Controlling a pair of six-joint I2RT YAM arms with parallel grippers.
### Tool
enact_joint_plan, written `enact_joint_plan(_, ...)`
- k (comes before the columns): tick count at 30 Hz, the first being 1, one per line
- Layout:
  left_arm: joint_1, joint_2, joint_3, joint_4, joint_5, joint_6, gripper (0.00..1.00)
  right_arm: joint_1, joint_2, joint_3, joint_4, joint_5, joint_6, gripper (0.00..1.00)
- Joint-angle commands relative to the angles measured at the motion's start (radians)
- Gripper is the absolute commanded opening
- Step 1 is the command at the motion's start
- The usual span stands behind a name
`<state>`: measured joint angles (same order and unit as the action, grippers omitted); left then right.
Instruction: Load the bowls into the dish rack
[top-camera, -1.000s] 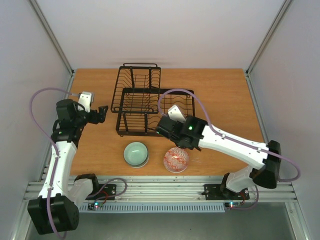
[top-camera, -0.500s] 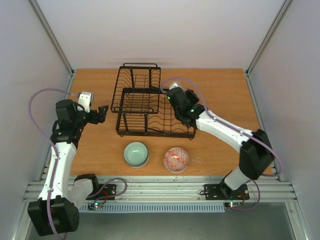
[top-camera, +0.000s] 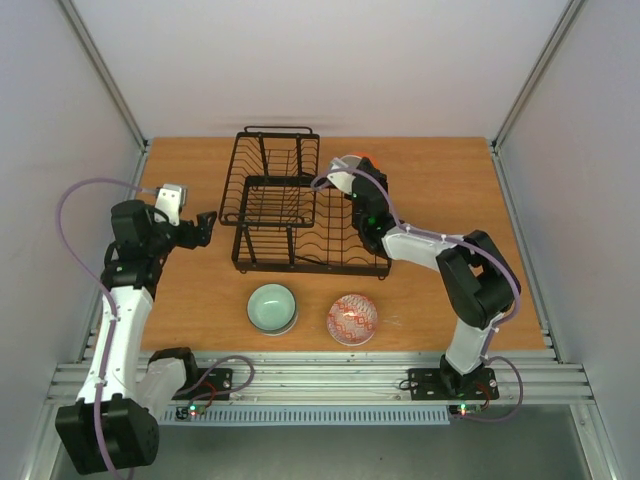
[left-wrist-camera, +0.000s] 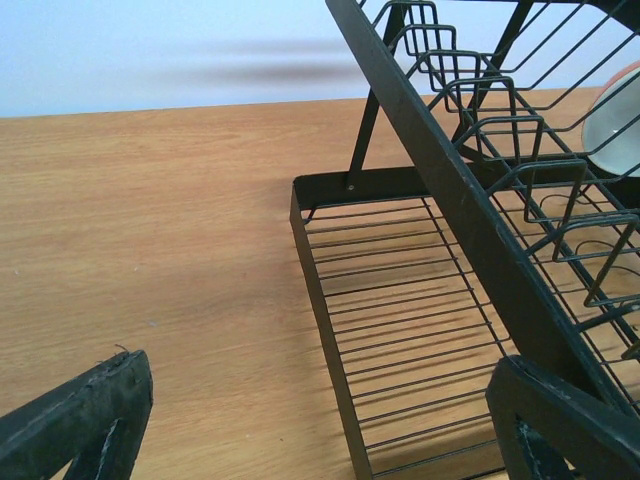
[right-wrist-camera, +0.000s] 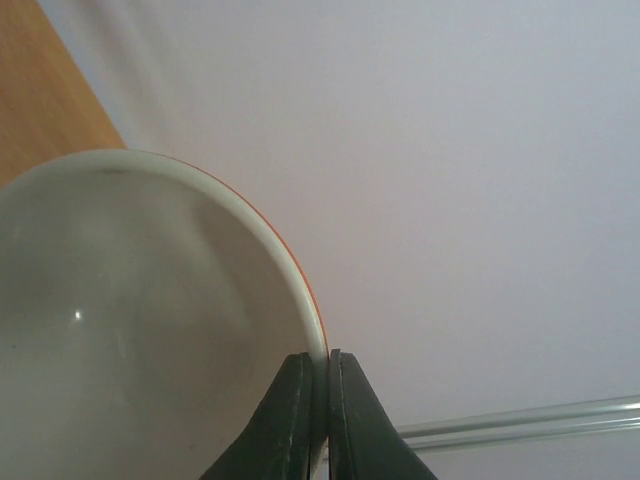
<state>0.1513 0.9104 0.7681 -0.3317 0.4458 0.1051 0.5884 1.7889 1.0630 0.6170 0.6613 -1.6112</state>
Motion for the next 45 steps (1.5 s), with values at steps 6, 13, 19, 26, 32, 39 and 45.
enact_joint_plan(6,0.006,-0.012,-0.019,0.052,0.014,-0.016,0.93,-0.025,0.033,-0.141,0.373,-0.056,-0.209,0.01)
enact_joint_plan(13,0.007,-0.002,-0.023,0.057,0.018,-0.016,0.93,-0.031,0.165,-0.174,0.646,-0.079,-0.340,0.01)
enact_joint_plan(19,0.007,-0.002,-0.023,0.058,0.014,-0.015,0.93,-0.041,0.243,-0.165,0.744,-0.082,-0.374,0.01)
enact_joint_plan(26,0.010,-0.003,-0.025,0.057,0.014,-0.013,0.93,-0.058,0.260,-0.146,0.744,-0.085,-0.371,0.01)
enact_joint_plan(32,0.010,0.006,-0.027,0.063,0.015,-0.013,0.93,-0.068,0.260,-0.150,0.744,-0.099,-0.385,0.01)
enact_joint_plan(39,0.010,0.008,-0.029,0.064,0.012,-0.013,0.94,-0.080,0.293,-0.155,0.746,-0.114,-0.396,0.01)
enact_joint_plan(45,0.010,0.010,-0.029,0.066,0.010,-0.015,0.94,-0.084,0.313,-0.148,0.746,-0.146,-0.426,0.01)
